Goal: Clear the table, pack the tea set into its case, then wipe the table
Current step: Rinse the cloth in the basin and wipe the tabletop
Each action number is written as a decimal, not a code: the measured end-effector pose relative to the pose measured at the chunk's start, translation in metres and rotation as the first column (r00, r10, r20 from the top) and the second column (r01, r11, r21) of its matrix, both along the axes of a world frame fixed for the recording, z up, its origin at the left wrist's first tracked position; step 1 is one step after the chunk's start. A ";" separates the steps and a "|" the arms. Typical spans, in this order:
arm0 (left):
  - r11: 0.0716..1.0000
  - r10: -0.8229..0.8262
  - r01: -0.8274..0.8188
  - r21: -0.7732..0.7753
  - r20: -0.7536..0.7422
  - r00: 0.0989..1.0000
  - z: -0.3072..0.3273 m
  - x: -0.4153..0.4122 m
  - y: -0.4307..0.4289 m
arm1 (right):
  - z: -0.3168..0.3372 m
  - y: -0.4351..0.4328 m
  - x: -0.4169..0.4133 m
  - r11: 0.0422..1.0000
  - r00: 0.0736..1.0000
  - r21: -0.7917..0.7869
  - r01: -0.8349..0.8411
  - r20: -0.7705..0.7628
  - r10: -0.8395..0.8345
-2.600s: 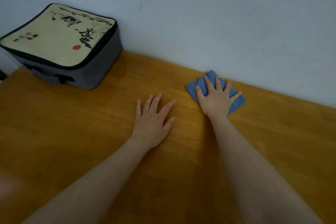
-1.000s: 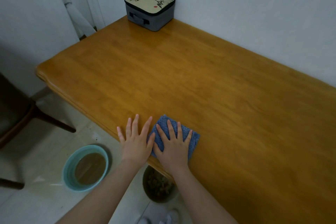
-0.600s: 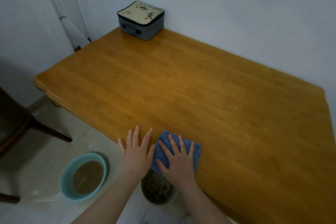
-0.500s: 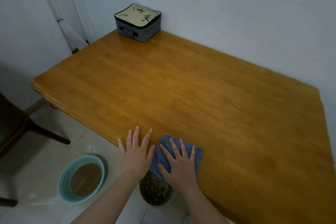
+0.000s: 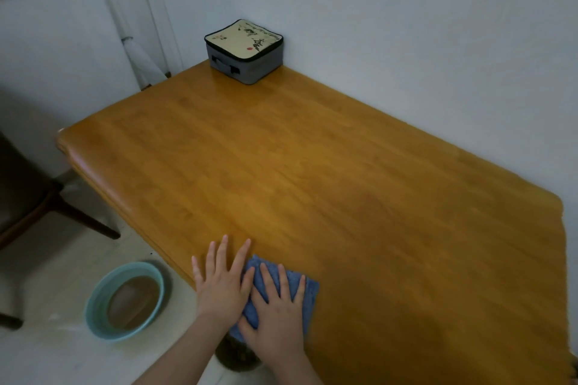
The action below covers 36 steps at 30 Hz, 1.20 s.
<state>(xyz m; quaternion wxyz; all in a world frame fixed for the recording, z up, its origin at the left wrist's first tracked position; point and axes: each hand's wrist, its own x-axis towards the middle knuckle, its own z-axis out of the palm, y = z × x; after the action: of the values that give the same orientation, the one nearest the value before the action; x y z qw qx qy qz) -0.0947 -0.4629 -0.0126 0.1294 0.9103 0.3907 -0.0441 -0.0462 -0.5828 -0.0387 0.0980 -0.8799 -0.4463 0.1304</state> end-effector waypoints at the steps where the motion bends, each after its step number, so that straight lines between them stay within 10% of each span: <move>1: 1.000 0.024 -0.024 -0.002 -0.008 1.000 -0.001 0.002 -0.004 | -0.001 -0.001 0.006 1.000 1.000 0.006 -0.022 -0.001 0.022; 13: 0.990 0.140 -0.139 -0.018 0.031 0.990 -0.010 0.031 -0.014 | -0.008 -0.002 0.083 1.000 0.999 0.008 -0.026 0.035 0.026; 36: 0.956 -0.295 0.294 0.027 0.117 0.948 -0.021 0.378 0.035 | -0.016 0.019 0.449 0.880 0.867 0.000 0.475 0.172 -0.468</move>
<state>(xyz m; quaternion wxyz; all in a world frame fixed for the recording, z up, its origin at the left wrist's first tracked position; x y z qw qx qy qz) 0.2830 -0.4282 -0.0336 0.1405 0.9599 0.2424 -0.0065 0.4027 -0.5637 -0.0546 0.0705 -0.9718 -0.2218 0.0376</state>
